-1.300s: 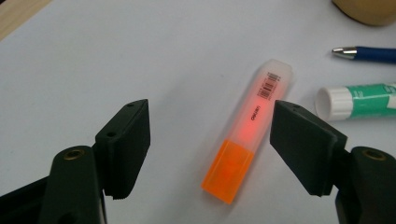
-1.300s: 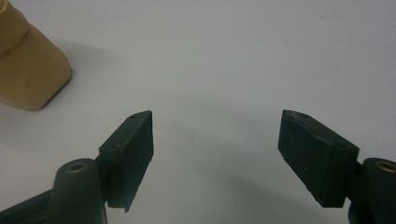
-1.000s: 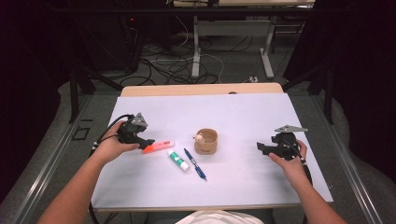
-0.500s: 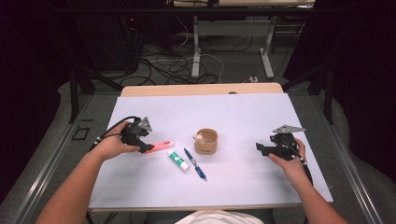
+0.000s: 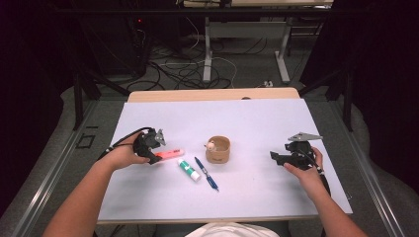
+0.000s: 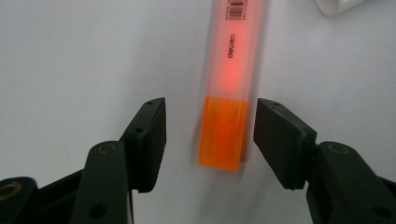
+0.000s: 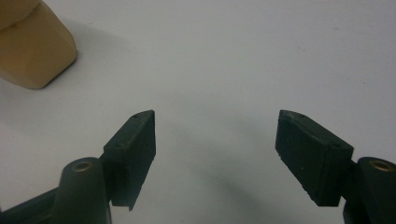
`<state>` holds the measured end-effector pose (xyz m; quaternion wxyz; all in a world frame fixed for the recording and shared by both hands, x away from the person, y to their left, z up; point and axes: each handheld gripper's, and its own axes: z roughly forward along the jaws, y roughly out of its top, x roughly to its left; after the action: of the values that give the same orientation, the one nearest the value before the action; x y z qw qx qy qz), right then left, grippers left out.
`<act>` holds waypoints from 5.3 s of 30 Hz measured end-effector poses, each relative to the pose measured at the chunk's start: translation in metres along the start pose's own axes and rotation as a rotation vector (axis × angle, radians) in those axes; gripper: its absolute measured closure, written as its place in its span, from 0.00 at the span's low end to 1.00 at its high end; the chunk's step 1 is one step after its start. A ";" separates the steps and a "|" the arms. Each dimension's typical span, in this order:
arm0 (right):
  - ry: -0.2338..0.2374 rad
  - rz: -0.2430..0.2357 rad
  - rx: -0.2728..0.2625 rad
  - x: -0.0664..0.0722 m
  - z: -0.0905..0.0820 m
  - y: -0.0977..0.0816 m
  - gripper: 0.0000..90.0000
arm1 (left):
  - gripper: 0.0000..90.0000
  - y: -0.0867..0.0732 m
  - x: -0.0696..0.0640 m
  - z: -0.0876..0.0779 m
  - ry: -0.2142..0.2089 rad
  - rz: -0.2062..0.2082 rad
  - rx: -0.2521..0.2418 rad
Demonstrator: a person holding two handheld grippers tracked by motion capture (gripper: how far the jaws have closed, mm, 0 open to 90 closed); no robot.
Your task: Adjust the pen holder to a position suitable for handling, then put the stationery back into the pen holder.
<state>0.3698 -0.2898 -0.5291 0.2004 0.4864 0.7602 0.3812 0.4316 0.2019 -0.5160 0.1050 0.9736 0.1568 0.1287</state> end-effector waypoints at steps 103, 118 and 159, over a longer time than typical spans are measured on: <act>0.019 -0.159 -0.077 0.022 0.004 0.002 0.38 | 0.74 0.001 -0.008 -0.029 -0.248 -0.329 -0.075; 0.023 -0.335 -0.108 0.042 0.002 0.007 0.42 | 0.74 0.024 -0.019 -0.059 -0.306 -0.451 -0.194; 0.160 -0.902 -0.158 0.135 -0.028 0.030 0.47 | 0.74 0.104 -0.074 -0.068 -0.515 -0.353 -0.174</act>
<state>0.3081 -0.1731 -0.4791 0.3235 0.0595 0.8775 0.3489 0.3735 0.0921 -0.4427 0.2450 0.9192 0.2800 -0.1292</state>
